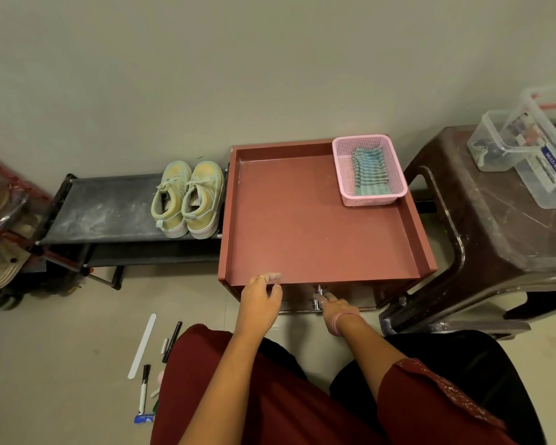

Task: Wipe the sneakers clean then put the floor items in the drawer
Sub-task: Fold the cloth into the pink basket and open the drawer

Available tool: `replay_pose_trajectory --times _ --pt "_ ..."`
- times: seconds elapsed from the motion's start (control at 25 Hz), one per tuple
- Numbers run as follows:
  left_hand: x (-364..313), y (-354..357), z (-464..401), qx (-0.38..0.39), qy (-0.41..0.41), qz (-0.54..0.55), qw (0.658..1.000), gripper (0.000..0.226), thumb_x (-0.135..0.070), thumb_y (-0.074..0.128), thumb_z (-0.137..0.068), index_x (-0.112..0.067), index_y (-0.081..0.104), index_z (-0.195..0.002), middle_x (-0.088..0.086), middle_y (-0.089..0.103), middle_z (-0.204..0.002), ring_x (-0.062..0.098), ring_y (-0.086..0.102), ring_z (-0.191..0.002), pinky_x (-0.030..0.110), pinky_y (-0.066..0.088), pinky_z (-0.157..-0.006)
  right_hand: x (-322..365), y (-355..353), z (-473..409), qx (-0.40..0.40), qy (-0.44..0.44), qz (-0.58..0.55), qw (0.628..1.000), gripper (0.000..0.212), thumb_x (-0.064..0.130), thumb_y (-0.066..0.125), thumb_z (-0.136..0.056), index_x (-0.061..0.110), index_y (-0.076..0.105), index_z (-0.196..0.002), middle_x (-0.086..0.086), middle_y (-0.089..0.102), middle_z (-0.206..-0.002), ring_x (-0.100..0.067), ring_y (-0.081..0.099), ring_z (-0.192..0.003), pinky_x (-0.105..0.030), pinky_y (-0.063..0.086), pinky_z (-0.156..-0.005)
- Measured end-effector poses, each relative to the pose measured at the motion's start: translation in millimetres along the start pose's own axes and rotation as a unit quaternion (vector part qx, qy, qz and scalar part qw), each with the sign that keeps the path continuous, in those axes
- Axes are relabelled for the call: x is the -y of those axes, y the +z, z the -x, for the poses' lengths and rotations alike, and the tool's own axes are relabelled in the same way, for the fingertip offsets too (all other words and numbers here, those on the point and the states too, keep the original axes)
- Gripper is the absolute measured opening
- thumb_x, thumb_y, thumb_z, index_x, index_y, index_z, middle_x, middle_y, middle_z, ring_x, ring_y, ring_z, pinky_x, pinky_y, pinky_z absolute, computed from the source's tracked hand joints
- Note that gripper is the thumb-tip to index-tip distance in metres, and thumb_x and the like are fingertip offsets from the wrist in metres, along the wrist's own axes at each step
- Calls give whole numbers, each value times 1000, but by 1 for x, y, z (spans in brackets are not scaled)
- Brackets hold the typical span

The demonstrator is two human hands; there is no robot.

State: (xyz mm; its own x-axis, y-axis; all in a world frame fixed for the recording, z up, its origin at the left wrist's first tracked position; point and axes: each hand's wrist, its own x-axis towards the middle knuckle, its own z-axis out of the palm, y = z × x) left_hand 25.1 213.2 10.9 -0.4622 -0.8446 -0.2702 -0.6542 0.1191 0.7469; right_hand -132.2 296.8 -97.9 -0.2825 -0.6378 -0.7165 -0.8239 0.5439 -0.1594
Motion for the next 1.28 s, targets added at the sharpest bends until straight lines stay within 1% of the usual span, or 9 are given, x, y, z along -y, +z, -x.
replay_pose_trajectory --times 0.2,0.44,0.68,0.76,0.84,0.92,0.96,1.12,1.28 --pt "3 10 0 94 -5 -111 989 37 -11 41 -98 -11 53 -133 7 51 -136 23 44 -128 41 25 -115 3 3 -1 2 9 -3 1000 82 -5 40 -84 30 9 -151 0 9 -159 -30 28 -138 -45 33 -107" --pt "11 27 10 115 -3 -115 987 40 -9 40 -98 -10 47 -137 5 44 -143 18 38 -136 40 5 -121 2 3 0 19 5 12 1000 85 -7 43 -83 30 8 -151 1 9 -159 -30 28 -139 -45 33 -109" --pt "11 40 15 138 18 -140 980 44 -8 38 -97 -8 43 -141 7 42 -144 21 38 -136 39 7 -119 -1 24 35 103 -35 8 994 80 -3 42 -84 28 10 -151 -7 12 -158 -30 17 -143 -43 26 -115" --pt "12 42 17 151 33 -197 968 44 -9 36 -97 -8 43 -141 8 43 -143 21 40 -134 42 5 -118 -6 31 52 69 -43 -47 996 67 2 42 -85 26 32 -146 -7 35 -149 -26 35 -136 -38 35 -109" --pt "14 45 21 179 29 -248 952 41 -11 35 -98 -8 47 -137 9 47 -139 23 44 -129 45 8 -118 -13 27 72 -44 -22 -115 992 41 8 43 -86 23 59 -121 -4 58 -126 -23 55 -115 -36 47 -96" --pt "17 50 28 211 18 -291 933 34 -15 33 -99 -6 54 -124 12 54 -129 27 50 -121 46 12 -117 -23 22 85 -184 -10 -157 970 28 10 43 -88 19 65 -104 -1 63 -113 -22 58 -105 -37 48 -93" --pt "18 54 33 221 18 -307 926 33 -17 32 -100 -5 56 -118 13 56 -125 27 51 -118 47 15 -117 -29 21 88 -221 -13 -147 964 29 11 43 -89 18 64 -108 0 61 -115 -21 56 -107 -35 46 -95" --pt "29 72 53 259 26 -339 904 38 -22 26 -102 -7 56 -121 11 57 -127 25 51 -120 50 16 -116 -31 40 98 -134 -4 -38 990 34 16 40 -92 9 58 -119 -9 59 -121 -27 52 -111 -32 38 -99" --pt "39 81 65 255 18 -353 900 38 -12 30 -97 -9 55 -126 10 57 -128 24 53 -119 46 21 -115 -33 55 102 -121 -32 -16 992 44 5 40 -87 6 50 -129 -11 54 -129 -28 46 -120 -31 33 -107"
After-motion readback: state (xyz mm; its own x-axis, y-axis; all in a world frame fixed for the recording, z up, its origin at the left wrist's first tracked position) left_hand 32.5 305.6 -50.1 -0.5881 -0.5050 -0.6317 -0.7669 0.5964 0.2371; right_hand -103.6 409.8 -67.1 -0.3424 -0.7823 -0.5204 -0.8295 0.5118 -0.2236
